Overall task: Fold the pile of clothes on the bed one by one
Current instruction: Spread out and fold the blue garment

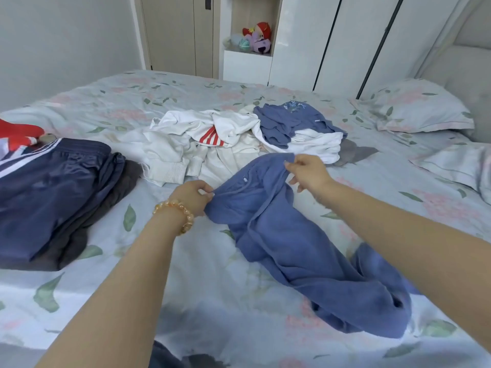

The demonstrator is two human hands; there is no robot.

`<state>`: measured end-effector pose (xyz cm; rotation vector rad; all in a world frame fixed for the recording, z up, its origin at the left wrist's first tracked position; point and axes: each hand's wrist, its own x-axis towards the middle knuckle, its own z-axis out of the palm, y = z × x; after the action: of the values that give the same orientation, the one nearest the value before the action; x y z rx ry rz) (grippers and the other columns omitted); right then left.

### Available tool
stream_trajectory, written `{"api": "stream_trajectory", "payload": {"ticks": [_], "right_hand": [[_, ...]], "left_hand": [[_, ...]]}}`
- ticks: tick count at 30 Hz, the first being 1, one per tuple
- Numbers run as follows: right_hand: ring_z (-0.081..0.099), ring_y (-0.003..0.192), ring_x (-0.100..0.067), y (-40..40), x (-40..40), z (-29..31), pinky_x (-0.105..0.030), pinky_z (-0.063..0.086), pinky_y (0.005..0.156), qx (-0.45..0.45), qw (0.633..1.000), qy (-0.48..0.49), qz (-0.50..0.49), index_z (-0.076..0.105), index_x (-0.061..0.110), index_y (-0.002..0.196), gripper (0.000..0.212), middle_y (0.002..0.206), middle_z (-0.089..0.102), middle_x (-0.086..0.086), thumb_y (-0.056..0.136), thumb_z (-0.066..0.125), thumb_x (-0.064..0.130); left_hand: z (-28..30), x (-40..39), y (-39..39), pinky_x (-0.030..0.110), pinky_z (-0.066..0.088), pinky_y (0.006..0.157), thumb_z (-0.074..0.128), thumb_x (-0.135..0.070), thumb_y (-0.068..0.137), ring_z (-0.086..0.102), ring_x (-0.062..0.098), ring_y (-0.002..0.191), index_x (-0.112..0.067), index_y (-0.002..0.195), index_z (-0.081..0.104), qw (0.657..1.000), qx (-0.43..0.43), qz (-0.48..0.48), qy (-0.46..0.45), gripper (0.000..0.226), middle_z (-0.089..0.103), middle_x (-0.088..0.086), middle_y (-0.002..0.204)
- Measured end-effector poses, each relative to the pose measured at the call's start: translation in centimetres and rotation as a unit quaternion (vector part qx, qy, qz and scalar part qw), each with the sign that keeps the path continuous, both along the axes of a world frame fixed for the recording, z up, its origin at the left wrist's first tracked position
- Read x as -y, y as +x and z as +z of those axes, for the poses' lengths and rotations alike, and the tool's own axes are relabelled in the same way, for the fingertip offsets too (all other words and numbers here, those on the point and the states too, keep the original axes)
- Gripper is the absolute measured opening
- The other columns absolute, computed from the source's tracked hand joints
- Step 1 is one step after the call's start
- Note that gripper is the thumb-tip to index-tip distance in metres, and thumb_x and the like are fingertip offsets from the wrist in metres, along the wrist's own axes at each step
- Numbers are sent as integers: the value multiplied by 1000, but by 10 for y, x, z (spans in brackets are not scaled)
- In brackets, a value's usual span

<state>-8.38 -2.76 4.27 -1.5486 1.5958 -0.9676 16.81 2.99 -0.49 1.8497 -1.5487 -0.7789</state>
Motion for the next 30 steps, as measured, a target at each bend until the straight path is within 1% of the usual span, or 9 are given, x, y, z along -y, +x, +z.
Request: {"api": "stream_trajectory", "payload": {"ticks": [3, 6, 10, 15, 19, 21, 23, 26, 30], "right_hand": [[59, 38, -10, -9, -3, 35, -15, 35, 33, 91, 995, 33, -16, 50, 15, 74, 23, 80, 55, -8, 91, 63, 6], [68, 56, -16, 6, -7, 59, -20, 54, 47, 161, 984, 77, 21, 57, 9, 88, 13, 89, 61, -8, 89, 63, -2], [56, 71, -11, 63, -8, 67, -14, 53, 64, 72, 993, 14, 88, 64, 4, 94, 13, 78, 58, -4, 91, 58, -6], [58, 89, -18, 156, 1, 51, -31, 50, 97, 46, 984, 62, 163, 65, -2, 107, 18, 88, 61, -10, 92, 56, -3], [58, 94, -17, 216, 13, 17, -32, 50, 98, -20, 979, 38, 200, 67, 1, 109, 22, 87, 61, -5, 89, 59, -2], [56, 94, -18, 234, 18, -5, -31, 49, 95, -54, 975, 30, 214, 68, -2, 110, 23, 86, 63, -3, 88, 59, -3], [55, 97, -18, 241, 22, -28, -30, 48, 92, -84, 969, 41, 229, 66, -4, 112, 24, 100, 67, -9, 90, 60, 0], [56, 113, -22, 234, 22, -49, -27, 46, 92, -108, 956, 75, 262, 60, 0, 123, 32, 122, 61, -11, 92, 60, 6], [51, 119, -13, 202, 10, -36, -17, 44, 91, -67, 951, 64, 295, 52, 7, 135, 42, 133, 53, -1, 94, 58, 6]], "left_hand": [[15, -35, 22, 25, 45, 55, 55, -21, 93, 59, 22, 68, -25, 93, 62, 997, 74, 5, 30, 8, 61, 5, 80], [15, -63, 43, 33, 54, 68, 58, -23, 93, 57, 23, 67, -17, 100, 67, 992, 64, -3, 113, 12, 65, 13, 91], [21, -87, 75, 25, 45, 63, 55, -23, 96, 48, 17, 62, -17, 110, 64, 970, 92, -43, 221, 18, 60, 8, 84], [36, -110, 113, 30, 55, 87, 63, -28, 91, 61, 9, 79, -29, 104, 66, 931, 99, -67, 344, 14, 65, -2, 101], [24, -106, 117, 28, 51, 85, 53, -29, 97, 62, 13, 109, -22, 121, 57, 905, 169, -58, 387, 25, 64, 2, 120], [4, -88, 129, 34, 55, 80, 70, -36, 70, 63, 24, 106, -24, 110, 65, 906, 208, -14, 369, 42, 68, 5, 111], [-59, -41, 168, 44, 54, 80, 64, -43, 39, 65, 31, 91, -28, 92, 71, 916, 238, 20, 322, 56, 69, 6, 97], [-48, -36, 142, 41, 48, 88, 52, -52, 74, 60, 30, 95, -17, 90, 62, 943, 251, 33, 215, 39, 64, 8, 113], [7, -56, 77, 37, 40, 100, 52, -39, 95, 50, 27, 121, -17, 135, 45, 978, 180, 48, 95, 46, 51, 6, 134]]}}
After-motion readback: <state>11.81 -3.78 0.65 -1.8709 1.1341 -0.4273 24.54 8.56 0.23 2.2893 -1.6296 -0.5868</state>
